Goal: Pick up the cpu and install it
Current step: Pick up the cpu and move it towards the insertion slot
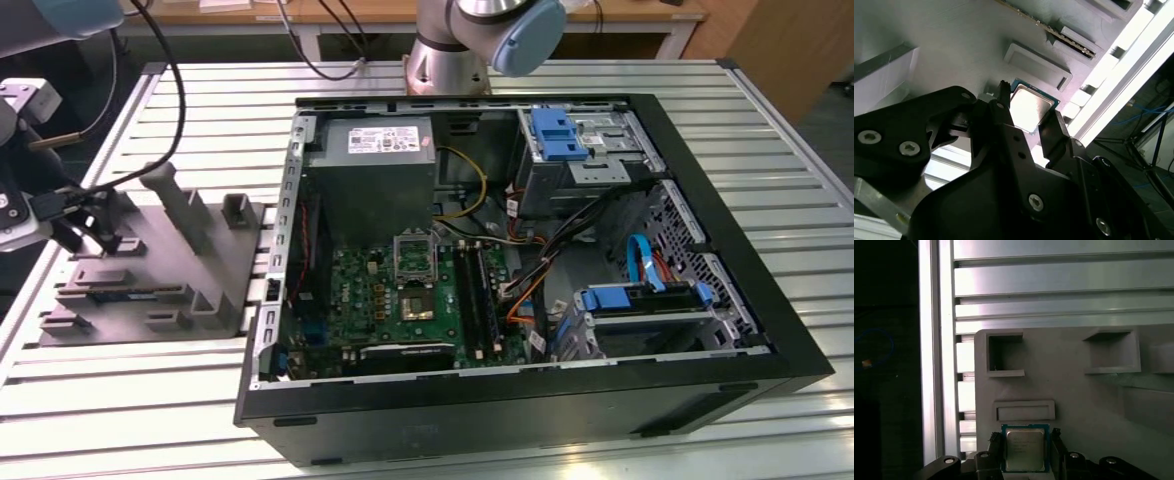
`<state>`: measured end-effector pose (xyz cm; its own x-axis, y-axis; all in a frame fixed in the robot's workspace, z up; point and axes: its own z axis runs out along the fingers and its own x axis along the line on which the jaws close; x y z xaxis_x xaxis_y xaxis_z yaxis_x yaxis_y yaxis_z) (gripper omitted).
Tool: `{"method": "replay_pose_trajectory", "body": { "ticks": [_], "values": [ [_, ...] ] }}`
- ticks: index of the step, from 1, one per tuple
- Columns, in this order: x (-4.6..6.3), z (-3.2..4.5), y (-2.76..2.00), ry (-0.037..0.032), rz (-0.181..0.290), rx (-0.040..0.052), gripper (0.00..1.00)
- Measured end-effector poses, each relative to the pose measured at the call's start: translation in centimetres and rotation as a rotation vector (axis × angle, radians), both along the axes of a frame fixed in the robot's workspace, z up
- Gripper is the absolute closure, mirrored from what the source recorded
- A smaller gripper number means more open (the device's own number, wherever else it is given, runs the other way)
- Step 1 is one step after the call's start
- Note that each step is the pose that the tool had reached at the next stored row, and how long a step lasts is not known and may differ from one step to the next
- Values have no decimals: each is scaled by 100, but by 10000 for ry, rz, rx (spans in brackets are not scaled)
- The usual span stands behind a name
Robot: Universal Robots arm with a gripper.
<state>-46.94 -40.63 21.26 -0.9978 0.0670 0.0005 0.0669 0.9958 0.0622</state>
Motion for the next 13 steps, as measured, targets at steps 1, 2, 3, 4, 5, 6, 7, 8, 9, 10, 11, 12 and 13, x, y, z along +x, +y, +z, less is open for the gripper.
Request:
{"method": "replay_pose_trajectory", "body": {
  "ticks": [1,2,3,4,5,6,7,8,9,10,11,12,13],
  "values": [
    [0,10,0,0,0,0,53],
    [0,18,0,0,0,0,53],
    [0,27,0,0,0,0,53],
    [0,37,0,0,0,0,53],
    [0,47,0,1,0,-1,53],
    [0,59,0,1,0,-1,53],
    [0,71,0,1,0,-1,53],
    [0,85,0,0,0,-1,53],
    [0,100,0,0,0,0,53],
    [0,117,0,1,0,-1,53],
    [0,135,0,0,0,0,53],
    [0,153,0,0,0,0,53],
    [0,174,0,0,0,-1,53]
  ]
}}
